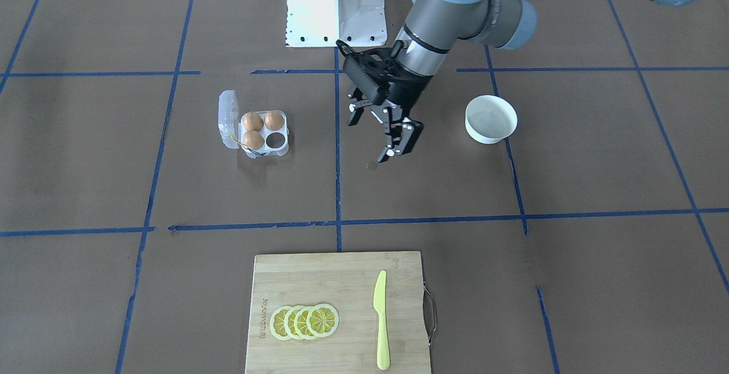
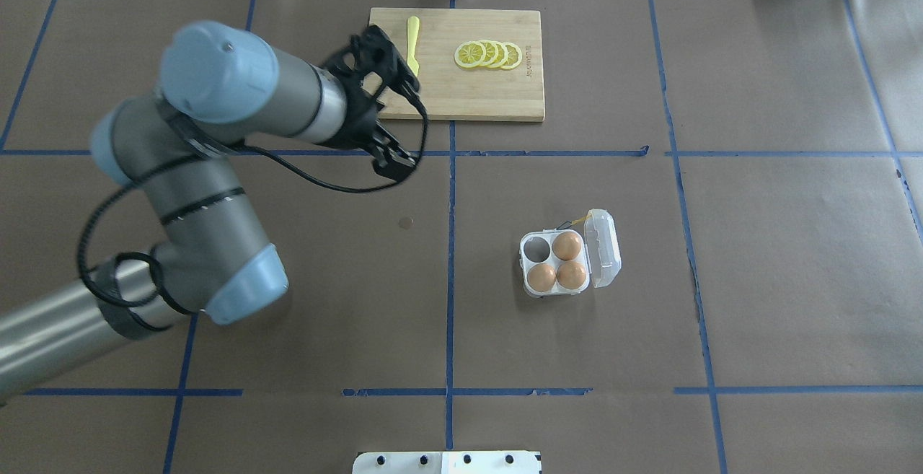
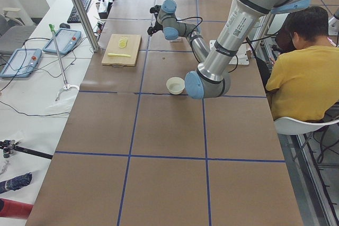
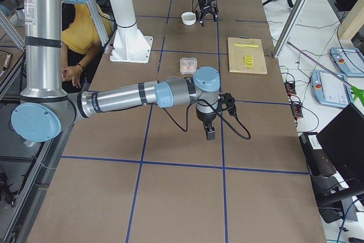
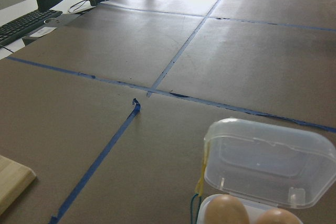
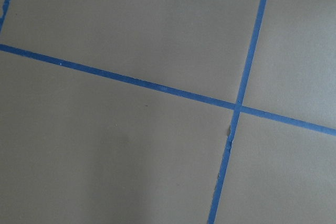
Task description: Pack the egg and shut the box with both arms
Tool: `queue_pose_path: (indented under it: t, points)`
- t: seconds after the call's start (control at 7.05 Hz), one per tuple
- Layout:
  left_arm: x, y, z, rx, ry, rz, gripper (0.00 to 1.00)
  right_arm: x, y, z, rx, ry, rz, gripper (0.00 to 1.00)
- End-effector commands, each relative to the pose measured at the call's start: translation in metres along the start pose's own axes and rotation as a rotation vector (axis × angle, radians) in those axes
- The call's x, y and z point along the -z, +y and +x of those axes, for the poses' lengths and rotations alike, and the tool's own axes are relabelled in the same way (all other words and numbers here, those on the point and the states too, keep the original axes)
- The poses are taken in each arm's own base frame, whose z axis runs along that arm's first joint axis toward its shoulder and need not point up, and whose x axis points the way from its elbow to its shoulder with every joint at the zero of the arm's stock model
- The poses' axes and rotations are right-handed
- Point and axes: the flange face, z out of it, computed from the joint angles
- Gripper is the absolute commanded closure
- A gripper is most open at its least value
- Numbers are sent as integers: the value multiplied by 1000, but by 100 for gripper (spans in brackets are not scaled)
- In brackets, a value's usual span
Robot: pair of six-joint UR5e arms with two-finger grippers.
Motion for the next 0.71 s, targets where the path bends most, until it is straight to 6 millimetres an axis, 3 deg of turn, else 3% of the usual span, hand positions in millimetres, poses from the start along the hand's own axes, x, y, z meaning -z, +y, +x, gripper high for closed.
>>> queue_pose_path:
  t: [0.0,0.28,0.43,0.57]
  points:
    - [81,66,-146,92,-186,-129,0,-3,2,3,-5,0,-7,0]
    - [128,186,-275,114,-299,-283,0,-6,5,5,-11,-2,-14,0]
    - [153,244,-346,223,-370,-357,0,-6,5,5,-13,-2,-14,0]
    - [196,292,-407,346,-437,-390,0,-6,5,5,-13,-3,-13,0]
